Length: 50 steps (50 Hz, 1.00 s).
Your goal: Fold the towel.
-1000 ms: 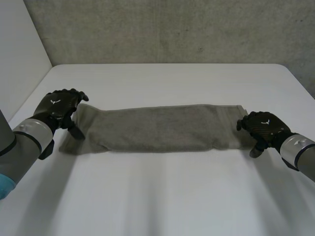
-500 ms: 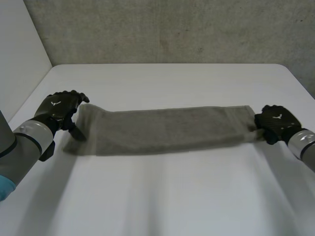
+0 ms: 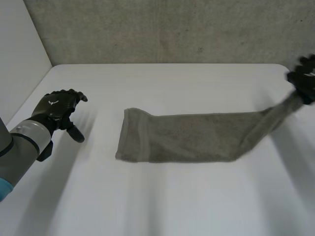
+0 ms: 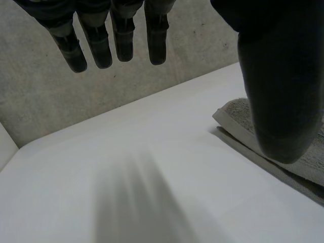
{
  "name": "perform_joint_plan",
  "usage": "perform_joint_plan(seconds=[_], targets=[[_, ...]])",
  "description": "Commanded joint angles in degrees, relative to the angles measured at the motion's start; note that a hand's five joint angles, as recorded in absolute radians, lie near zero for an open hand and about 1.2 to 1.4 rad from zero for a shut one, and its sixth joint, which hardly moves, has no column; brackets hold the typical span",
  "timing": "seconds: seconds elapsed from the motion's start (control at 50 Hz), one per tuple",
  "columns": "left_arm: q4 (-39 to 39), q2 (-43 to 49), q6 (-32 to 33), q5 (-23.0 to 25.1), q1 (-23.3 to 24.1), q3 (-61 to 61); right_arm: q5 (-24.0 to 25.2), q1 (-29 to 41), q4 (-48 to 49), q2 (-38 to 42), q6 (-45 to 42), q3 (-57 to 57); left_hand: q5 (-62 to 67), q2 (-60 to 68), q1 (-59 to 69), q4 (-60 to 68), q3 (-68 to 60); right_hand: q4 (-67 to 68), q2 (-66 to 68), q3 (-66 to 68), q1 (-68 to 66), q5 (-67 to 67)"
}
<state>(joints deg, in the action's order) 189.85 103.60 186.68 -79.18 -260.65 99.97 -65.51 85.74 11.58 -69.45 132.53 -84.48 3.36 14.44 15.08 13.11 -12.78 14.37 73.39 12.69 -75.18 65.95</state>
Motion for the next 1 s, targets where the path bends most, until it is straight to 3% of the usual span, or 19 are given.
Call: perform_joint_plan(seconds=[0.02,0.12,0.28,0.38,0.42,0.44,0.46,0.48,0.5,0.52,0.62,0.68,0.82,1.0], targets=[[0.0,0.02,0.0,-0.01,0.06,-0.03,-4.54,18.76,0.64,0.63,-0.17,3.8,-0.96,-2.04,-2.68,-3.11,2.78,-4.37,6.61,-2.69,-4.82,4.05],[0.0,-0.06,-0.09,-0.1,0.15,0.05,-6.48,35.6,2.66,8.52,-0.26,8.44,-0.96,-2.04,-2.68,-3.11,2.78,-4.37,6.61,-2.69,-4.82,4.05],[0.0,-0.06,-0.09,-0.1,0.23,0.49,-6.65,47.84,4.76,19.78,-1.04,13.45,-0.96,-2.04,-2.68,-3.11,2.78,-4.37,6.61,-2.69,-4.82,4.05],[0.08,-0.06,-0.09,-0.1,0.32,0.32,-6.74,50.13,5.65,25.4,-1.48,16.79,-1.13,-2.21,-2.85,-3.11,2.78,-4.37,6.61,-2.69,-4.82,4.05],[0.08,-0.06,-0.09,-0.19,0.41,-0.12,-6.92,50.23,5.47,26.81,-1.57,17.5,-1.13,-2.21,-2.85,-3.11,2.78,-4.37,6.61,-2.69,-4.82,4.05],[0.08,-0.06,-0.09,-0.19,0.41,-0.12,-7.44,50.23,5.12,27.78,-1.57,17.85,-1.13,-2.21,-2.85,-3.11,2.78,-4.37,-2.16,-2.69,3.95,-4.71],[0.17,-0.06,-0.17,-0.19,0.41,-0.38,-7.44,50.23,5.12,27.79,-1.57,17.86,-1.29,-2.37,-3.01,-3.11,2.78,-4.37,-2.25,-2.69,4.04,-4.8],[0.17,0.02,-0.26,-0.19,0.41,-0.56,-8.23,50.31,5.21,27.97,-1.75,17.51,-1.3,-2.37,-3.01,-3.11,2.78,-4.37,-47.04,-2.69,48.83,-49.6],[0.17,0.02,-0.26,-0.19,0.41,-0.56,-8.24,50.31,5.21,27.97,-1.75,17.51,-1.3,-2.37,-3.01,-3.11,2.78,-4.37,-47.49,-2.69,49.28,-50.05],[0.17,0.02,-0.35,-0.19,0.5,-1.08,-9.19,50.31,5.38,27.62,-1.75,16.98,-1.3,-2.37,-3.01,-3.11,2.78,-4.37,-63.39,-2.69,65.18,-65.95],[0.17,-0.06,-1.49,-0.1,1.11,-2.84,-11.66,49.17,5.38,21.2,0.27,12.94,-1.63,-2.71,-3.35,-3.11,2.78,-4.37,-63.39,-2.69,65.18,-65.95],[0.17,0.02,-3.77,-0.1,2.6,-4.77,-11.66,46.36,5.38,14.96,5.72,8.1,-1.47,-2.54,-3.18,-3.11,2.78,-4.37,-63.39,-2.69,65.18,-65.95],[0.35,0.64,-9.4,-0.01,6.21,-9.35,-10.26,36.71,4.68,-2.33,27.57,-3.57,-0.96,-2.04,-2.68,-3.11,2.78,-4.37,-63.39,-2.69,65.18,-65.95],[2.46,7.21,-11.6,-0.1,15.95,-15.67,-7.36,26.32,-1.21,-7.1,30.33,-12.46,-0.62,-1.7,-2.34,-3.11,2.78,-4.37,-63.39,-2.69,65.18,-65.95]])
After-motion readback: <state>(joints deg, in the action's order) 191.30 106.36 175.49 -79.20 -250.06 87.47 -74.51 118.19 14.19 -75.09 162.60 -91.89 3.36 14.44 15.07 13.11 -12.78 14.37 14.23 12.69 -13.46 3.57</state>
